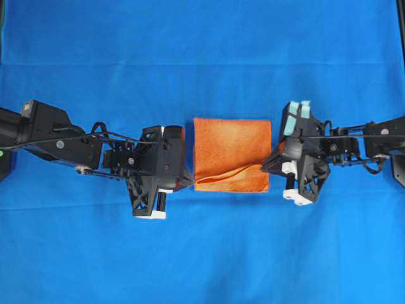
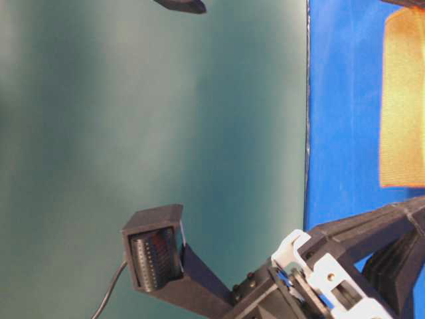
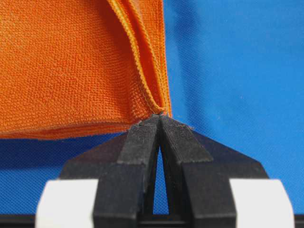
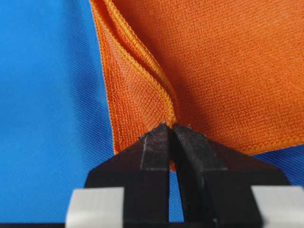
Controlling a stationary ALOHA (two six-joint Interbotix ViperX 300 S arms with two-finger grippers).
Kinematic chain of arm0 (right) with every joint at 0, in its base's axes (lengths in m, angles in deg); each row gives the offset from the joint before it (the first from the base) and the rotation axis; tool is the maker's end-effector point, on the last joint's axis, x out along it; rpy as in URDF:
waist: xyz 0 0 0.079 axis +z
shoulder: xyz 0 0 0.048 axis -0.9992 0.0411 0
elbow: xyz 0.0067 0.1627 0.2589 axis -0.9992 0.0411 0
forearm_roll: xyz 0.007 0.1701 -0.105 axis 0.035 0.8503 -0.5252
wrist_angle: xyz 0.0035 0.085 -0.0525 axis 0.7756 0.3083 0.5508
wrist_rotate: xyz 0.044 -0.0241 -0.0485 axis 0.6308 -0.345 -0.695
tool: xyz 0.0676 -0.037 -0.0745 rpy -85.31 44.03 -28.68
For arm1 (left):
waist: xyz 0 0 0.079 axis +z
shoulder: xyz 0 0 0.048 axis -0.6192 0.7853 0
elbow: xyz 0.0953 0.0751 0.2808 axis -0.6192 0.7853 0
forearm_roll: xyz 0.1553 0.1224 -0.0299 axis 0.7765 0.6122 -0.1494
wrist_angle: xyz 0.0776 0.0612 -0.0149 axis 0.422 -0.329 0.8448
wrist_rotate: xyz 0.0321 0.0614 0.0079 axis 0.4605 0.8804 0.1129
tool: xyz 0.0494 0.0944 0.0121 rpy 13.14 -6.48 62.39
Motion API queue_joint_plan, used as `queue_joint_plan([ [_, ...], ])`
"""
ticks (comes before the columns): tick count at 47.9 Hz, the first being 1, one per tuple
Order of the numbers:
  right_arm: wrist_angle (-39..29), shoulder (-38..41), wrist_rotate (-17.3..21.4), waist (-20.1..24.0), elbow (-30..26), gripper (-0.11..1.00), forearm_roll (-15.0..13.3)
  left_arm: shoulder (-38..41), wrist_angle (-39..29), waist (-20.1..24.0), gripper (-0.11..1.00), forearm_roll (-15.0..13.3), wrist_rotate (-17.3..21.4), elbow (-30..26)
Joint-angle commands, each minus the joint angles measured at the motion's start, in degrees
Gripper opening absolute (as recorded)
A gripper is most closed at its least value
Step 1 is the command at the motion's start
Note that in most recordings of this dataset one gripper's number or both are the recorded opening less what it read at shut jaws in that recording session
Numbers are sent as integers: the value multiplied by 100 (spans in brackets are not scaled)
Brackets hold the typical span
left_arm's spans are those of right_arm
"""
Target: Fold the orange towel.
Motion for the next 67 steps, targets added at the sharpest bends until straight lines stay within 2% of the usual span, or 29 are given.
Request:
queue_joint_plan([
  [1,18,26,-9,26,-123,4,70,-9,53,-18,0,0,9,-97],
  [9,26,149,-9,35,-185,5,149,123,62,0,0,0,9,-97],
  [11,26,167,-9,44,-202,13,149,132,79,0,0,0,9,-88],
  [17,26,211,-18,105,-264,51,149,158,185,0,3,0,9,-97],
  [19,18,211,-18,114,-272,61,149,158,220,0,11,0,9,-97],
  [21,18,211,-18,123,-272,66,149,158,255,0,21,0,9,-97],
  [26,26,211,-18,123,-281,60,149,132,246,9,51,0,18,-79],
  [30,18,158,-26,132,-299,61,149,70,193,18,77,0,35,-62],
  [32,-26,97,-44,149,-316,61,141,18,141,18,84,0,35,-53],
  [39,-501,-396,-123,193,-457,61,44,-378,-264,26,75,0,79,-53],
  [42,-800,-677,-132,193,-510,61,-35,-677,-519,44,74,0,97,-44],
  [52,-1600,-1775,-132,193,-703,61,-598,-1591,-861,97,75,9,149,70],
  [60,-1784,-2619,-132,114,-606,61,-1037,-2408,-861,211,75,18,308,378],
  [67,-1802,-3366,-132,35,-369,61,-1274,-3243,-747,299,75,18,466,809],
])
